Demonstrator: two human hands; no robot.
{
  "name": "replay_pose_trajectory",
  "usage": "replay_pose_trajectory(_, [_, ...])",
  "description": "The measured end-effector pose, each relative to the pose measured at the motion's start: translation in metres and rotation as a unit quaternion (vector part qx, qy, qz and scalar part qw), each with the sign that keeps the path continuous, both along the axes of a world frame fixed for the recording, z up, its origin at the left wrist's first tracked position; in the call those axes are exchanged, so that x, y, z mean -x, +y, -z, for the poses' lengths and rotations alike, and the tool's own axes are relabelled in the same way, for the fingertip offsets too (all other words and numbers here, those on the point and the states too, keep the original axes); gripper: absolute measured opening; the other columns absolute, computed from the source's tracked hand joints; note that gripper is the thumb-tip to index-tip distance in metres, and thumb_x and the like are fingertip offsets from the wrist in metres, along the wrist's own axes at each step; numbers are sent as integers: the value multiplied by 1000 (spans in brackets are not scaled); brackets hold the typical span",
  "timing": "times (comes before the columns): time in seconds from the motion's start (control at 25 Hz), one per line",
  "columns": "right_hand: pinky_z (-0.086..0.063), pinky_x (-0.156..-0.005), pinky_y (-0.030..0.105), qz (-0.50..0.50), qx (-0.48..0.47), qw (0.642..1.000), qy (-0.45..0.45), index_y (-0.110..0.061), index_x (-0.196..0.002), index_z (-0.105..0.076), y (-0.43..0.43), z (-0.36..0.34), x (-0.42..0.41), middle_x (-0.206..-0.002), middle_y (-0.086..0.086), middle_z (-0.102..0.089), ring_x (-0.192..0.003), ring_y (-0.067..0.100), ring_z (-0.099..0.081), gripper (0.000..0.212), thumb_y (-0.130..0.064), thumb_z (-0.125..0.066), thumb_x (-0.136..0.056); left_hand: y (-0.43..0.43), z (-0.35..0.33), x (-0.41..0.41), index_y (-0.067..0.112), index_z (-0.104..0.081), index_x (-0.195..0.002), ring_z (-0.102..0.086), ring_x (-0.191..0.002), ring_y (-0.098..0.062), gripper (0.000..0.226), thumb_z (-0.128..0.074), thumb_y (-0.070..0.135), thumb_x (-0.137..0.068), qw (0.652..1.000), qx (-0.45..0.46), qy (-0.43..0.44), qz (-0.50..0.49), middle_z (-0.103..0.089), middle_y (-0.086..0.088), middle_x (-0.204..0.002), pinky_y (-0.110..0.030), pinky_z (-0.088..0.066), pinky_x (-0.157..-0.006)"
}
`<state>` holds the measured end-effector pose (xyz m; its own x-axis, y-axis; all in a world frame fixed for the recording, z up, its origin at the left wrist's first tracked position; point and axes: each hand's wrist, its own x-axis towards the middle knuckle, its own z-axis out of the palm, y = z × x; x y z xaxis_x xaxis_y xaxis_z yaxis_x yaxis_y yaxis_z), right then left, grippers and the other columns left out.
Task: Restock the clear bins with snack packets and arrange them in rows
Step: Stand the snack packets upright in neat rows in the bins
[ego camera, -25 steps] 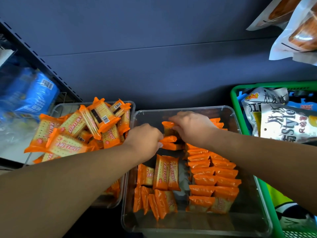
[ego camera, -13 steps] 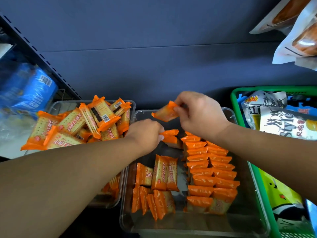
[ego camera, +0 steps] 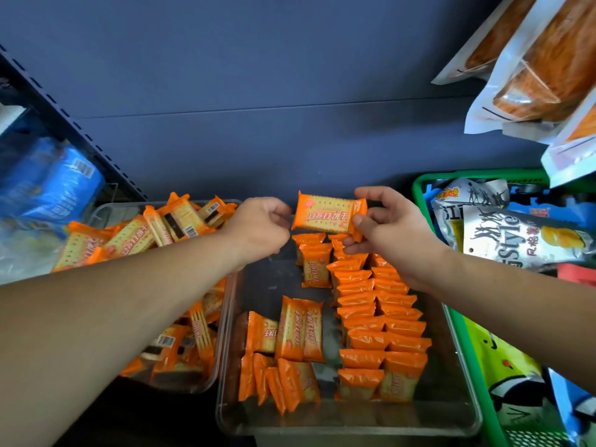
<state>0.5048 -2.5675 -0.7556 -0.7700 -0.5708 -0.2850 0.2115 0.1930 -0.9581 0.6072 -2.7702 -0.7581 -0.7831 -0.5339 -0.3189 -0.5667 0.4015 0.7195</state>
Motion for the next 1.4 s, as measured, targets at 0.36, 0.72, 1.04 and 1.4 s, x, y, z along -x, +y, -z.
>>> replay_pose_trajectory(0.36, [-54, -70, 18, -152, -178, 937, 260, -25, -104, -68, -20, 17, 0, -98, -9, -71, -91, 9, -70, 18, -14, -76, -92, -21, -8, -25, 24, -70, -99, -73, -80, -17, 22, -86, 18, -85, 991, 76, -21, 110, -75, 0, -91, -42, -64, -78])
replay_pose_trajectory(0.72, [-57, -72, 20, -164, -167, 926, 297, -29, -112, -67, 5, 30, 17, -95, -14, -66, -88, 5, -66, 19, -17, -66, -98, 7, 19, 5, 23, -72, -125, -65, -116, -16, 39, -84, 22, -88, 941, 199, -118, 246, -69, 3, -124, -31, -55, -95])
replay_pose_trajectory(1.04, [-59, -79, 26, -169, -170, 914, 326, -28, -109, -71, 7, 31, 27, -93, -14, -68, -89, 4, -66, 15, -18, -65, -98, 33, 73, -12, 28, -66, -89, -70, -80, -12, 23, -86, 20, -82, 980, 161, -29, 112, -70, 8, -86, -40, -63, -78])
replay_pose_trajectory(1.4, [-58, -73, 20, -176, -163, 919, 312, -29, -105, -71, 9, 34, 26, -91, -12, -70, -86, 4, -68, 15, -17, -66, -98, 40, 84, -13, 29, -55, -95, -68, -82, -14, 27, -81, 29, -88, 975, 207, -18, 84, -67, 6, -91, -33, -61, -75])
